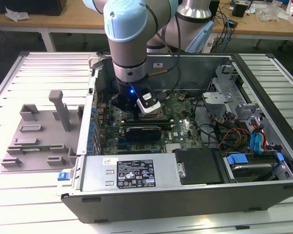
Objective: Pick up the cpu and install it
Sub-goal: 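Install the second cpu locking lever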
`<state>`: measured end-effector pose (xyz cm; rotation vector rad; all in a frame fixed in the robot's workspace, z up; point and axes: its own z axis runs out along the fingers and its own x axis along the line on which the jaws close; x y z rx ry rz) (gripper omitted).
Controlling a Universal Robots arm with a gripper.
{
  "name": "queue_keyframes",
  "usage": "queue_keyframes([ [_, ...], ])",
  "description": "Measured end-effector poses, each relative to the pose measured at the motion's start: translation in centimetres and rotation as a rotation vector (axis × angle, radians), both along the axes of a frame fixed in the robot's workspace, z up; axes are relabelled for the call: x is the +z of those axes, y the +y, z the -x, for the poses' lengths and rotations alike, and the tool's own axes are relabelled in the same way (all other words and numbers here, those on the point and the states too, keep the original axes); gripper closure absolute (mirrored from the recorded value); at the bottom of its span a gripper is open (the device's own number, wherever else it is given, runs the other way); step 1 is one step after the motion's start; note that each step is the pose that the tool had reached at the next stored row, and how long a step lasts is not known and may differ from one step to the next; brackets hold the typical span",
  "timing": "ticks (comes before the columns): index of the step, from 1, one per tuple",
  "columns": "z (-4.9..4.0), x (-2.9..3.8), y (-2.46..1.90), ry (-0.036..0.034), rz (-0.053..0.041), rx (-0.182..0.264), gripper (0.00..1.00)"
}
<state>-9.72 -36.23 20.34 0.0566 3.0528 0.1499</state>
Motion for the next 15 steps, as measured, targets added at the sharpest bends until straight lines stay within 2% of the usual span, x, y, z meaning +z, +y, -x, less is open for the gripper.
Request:
queue_keyframes([
  [1, -0.08, 0.16, -0.01, 0.0014, 0.0017, 0.000, 0.89],
  [3, -0.25, 1.07, -0.02, 0.0035, 0.0045, -0.001, 0.89],
  [4, -0.28, 2.06, -0.02, 0.0038, 0.0046, -0.001, 0.89],
  [5, -0.30, 2.66, -0.02, 0.0037, 0.0045, -0.001, 0.89],
  [7, -0.30, 3.30, -0.02, 0.0037, 0.0045, -0.001, 0.89],
  [8, -0.30, 3.87, -0.02, 0.0037, 0.0045, -0.001, 0.89],
  [9, -0.30, 4.81, -0.02, 0.0038, 0.0046, -0.001, 0.89],
  [14, -0.31, 6.79, -0.02, 0.0037, 0.0045, -0.001, 0.89],
  [15, -0.32, 6.99, -0.02, 0.0037, 0.0045, -0.001, 0.89],
])
